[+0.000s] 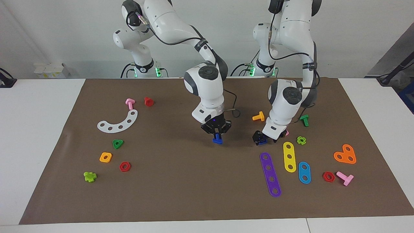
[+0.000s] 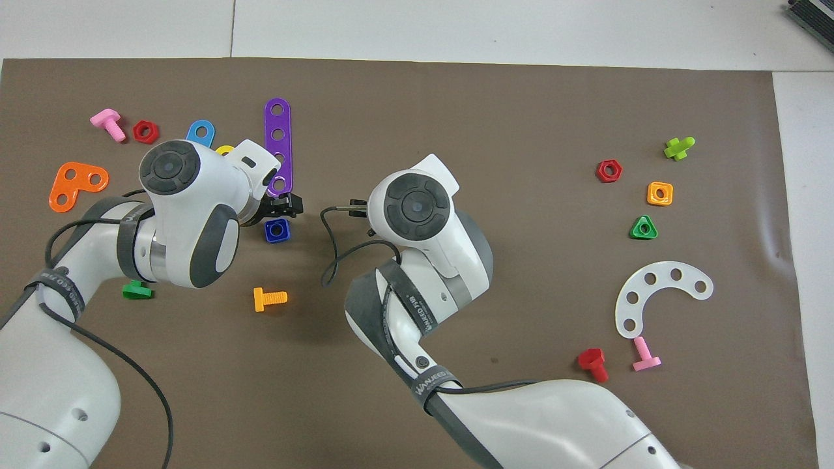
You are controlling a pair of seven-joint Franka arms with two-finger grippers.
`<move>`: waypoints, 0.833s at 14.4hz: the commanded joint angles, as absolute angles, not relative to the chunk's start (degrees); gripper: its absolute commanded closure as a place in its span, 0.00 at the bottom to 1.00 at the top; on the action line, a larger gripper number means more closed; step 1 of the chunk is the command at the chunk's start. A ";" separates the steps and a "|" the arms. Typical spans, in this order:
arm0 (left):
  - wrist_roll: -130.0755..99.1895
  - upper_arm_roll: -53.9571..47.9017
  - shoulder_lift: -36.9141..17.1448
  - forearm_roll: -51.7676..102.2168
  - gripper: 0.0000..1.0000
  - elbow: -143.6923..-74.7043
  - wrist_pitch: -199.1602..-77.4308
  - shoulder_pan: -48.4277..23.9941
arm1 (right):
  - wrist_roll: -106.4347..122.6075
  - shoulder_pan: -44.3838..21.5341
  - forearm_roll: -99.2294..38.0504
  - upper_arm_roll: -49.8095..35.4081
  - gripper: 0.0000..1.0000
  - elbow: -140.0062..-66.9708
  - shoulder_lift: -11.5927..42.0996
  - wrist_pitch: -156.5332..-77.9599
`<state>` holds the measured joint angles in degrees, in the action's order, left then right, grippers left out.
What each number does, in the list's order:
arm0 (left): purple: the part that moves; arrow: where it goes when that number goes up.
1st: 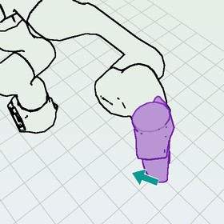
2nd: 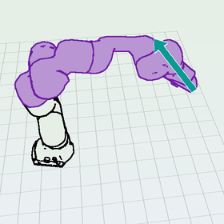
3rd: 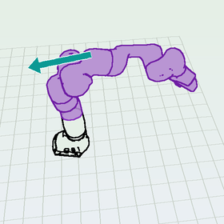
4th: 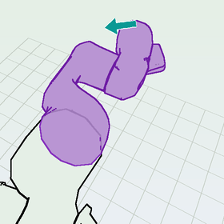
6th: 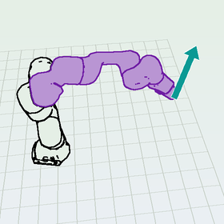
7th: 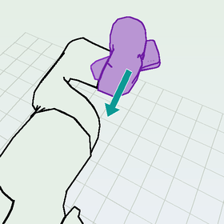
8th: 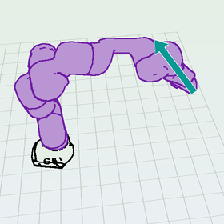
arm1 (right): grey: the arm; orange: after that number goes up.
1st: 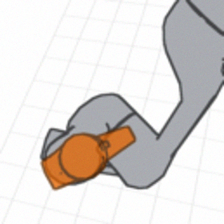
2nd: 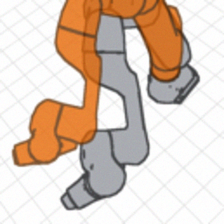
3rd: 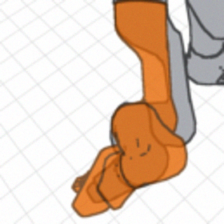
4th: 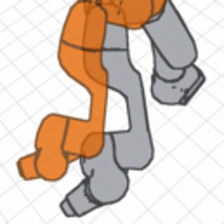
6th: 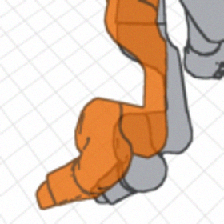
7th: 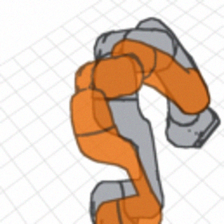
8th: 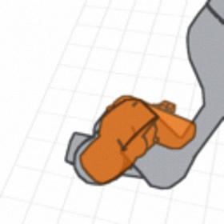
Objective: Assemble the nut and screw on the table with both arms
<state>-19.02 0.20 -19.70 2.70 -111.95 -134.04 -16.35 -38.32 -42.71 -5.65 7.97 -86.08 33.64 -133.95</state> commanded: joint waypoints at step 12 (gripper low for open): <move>-18.98 1.14 -18.11 3.60 0.58 -115.67 -133.34 -18.37 | -39.64 -45.09 -6.50 8.00 1.00 -87.71 36.83 -141.15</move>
